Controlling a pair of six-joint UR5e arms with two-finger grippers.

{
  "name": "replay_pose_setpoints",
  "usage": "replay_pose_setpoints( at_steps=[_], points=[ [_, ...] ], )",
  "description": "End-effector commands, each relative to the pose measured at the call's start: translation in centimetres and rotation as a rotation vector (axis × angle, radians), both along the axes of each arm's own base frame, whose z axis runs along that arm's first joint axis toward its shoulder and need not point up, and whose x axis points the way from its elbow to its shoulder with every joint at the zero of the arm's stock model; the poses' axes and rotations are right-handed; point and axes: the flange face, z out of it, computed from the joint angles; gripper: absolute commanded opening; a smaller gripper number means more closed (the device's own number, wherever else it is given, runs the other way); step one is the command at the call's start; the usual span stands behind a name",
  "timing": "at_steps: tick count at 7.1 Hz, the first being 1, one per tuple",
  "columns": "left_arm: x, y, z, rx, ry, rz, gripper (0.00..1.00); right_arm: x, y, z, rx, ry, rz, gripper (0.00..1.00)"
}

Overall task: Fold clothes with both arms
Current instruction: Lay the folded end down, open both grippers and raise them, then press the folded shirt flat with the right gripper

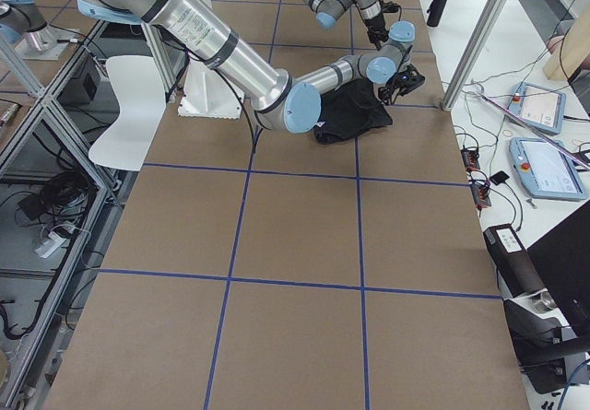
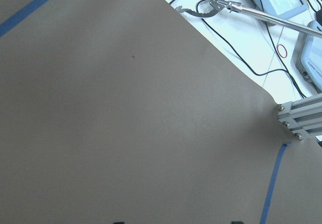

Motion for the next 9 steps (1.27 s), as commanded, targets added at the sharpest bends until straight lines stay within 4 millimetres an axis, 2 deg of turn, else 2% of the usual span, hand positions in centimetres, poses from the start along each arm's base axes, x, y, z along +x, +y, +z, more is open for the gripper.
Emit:
replay_pose_setpoints(
  at_steps=[1, 2, 3, 4, 5, 6, 7, 8, 9],
  points=[
    [-2.2, 2.4, -0.4, 0.055, 0.009, 0.045, 1.00, -3.1, 4.1, -2.2, 0.067, -0.019, -0.037, 1.00],
    [-5.0, 4.0, -0.1, 0.108, -0.021, 0.067, 1.00, -4.1, 7.1, -2.9, 0.091, -0.008, -0.041, 0.57],
    [-7.3, 4.8, -0.6, 0.154, -0.083, 0.085, 1.00, -5.4, 10.4, -4.0, 0.134, -0.014, -0.062, 0.01],
    [-8.5, 4.8, -1.1, 0.178, -0.113, 0.090, 1.00, -6.4, 12.7, -5.1, 0.156, -0.034, -0.089, 0.00],
    [-8.8, 4.8, -0.3, 0.173, -0.124, 0.091, 1.00, -8.4, 17.3, -5.6, 0.173, -0.027, -0.130, 0.00],
    [-9.5, 4.8, -0.2, 0.174, -0.124, 0.085, 1.00, -11.9, 21.2, -4.7, 0.212, 0.036, -0.122, 0.00],
    [-9.6, 5.2, 0.3, 0.169, -0.123, 0.094, 1.00, -14.2, 23.3, -4.4, 0.260, 0.071, -0.134, 0.00],
    [-9.9, 5.5, 0.0, 0.174, -0.118, 0.093, 1.00, -14.5, 22.3, -3.5, 0.299, 0.110, -0.142, 0.00],
    [-10.1, 5.7, 0.0, 0.176, -0.115, 0.092, 1.00, -15.1, 19.1, -2.7, 0.314, 0.157, -0.079, 0.00]
  ],
)
